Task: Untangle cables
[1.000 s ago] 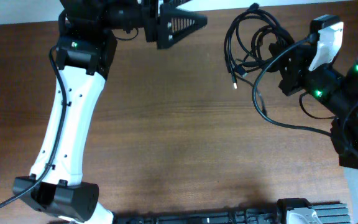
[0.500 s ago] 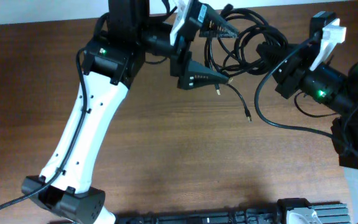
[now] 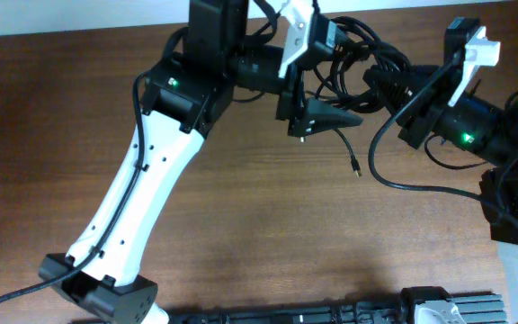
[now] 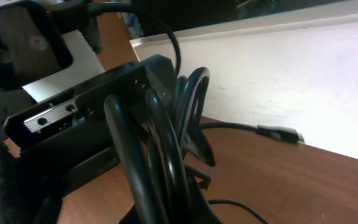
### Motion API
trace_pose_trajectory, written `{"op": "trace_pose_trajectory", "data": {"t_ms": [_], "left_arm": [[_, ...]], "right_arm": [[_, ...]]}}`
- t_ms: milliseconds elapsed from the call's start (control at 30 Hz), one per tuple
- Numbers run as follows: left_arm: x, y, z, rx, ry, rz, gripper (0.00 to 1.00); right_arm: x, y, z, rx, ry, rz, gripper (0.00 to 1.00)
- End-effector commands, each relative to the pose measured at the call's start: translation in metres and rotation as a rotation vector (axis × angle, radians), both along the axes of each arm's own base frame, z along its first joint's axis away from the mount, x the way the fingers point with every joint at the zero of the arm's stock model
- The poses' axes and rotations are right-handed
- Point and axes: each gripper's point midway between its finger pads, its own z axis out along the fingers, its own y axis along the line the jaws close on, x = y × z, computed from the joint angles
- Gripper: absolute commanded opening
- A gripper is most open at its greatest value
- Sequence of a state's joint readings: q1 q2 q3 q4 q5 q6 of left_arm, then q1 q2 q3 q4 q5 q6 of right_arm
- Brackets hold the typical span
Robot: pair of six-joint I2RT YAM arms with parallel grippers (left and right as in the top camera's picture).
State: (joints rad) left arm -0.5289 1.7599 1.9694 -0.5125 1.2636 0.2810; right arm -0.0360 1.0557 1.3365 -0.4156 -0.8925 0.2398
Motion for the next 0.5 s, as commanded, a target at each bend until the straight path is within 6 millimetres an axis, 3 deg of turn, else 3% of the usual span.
{"op": "trace_pose_trajectory", "data": {"t_ms": [0,33,233,300,333,433,467], "left_arm": [[0.004,-0.002,0.004,0.002,-0.034,0.044,0.16],[0.004,-0.002,0.004,0.002,-0.032,0.044,0.0],[0.018,0.009,0.003,0.011,-0.003,0.093,0.0],[0.042,0.013,-0.001,0.046,0.053,0.222,0.0],[0.062,0.018,-0.005,0.071,0.105,0.336,0.0],[0.068,0.02,-0.006,0.076,0.124,0.369,0.0],[0.073,0.021,-0.008,0.082,0.122,0.399,0.0]], "right_arm": [[-0.008,0.003,0.008,0.004,-0.029,0.033,0.04],[-0.006,0.002,0.007,0.003,-0.027,0.022,0.04],[0.008,-0.013,-0.004,-0.014,0.021,-0.105,0.04],[0.008,-0.013,-0.008,-0.044,0.012,-0.099,0.06],[0.007,-0.013,-0.013,-0.048,0.037,-0.097,0.18],[0.0,-0.009,-0.022,-0.105,0.017,-0.05,0.45],[-0.002,-0.008,-0.028,-0.131,0.018,-0.035,0.6]]}}
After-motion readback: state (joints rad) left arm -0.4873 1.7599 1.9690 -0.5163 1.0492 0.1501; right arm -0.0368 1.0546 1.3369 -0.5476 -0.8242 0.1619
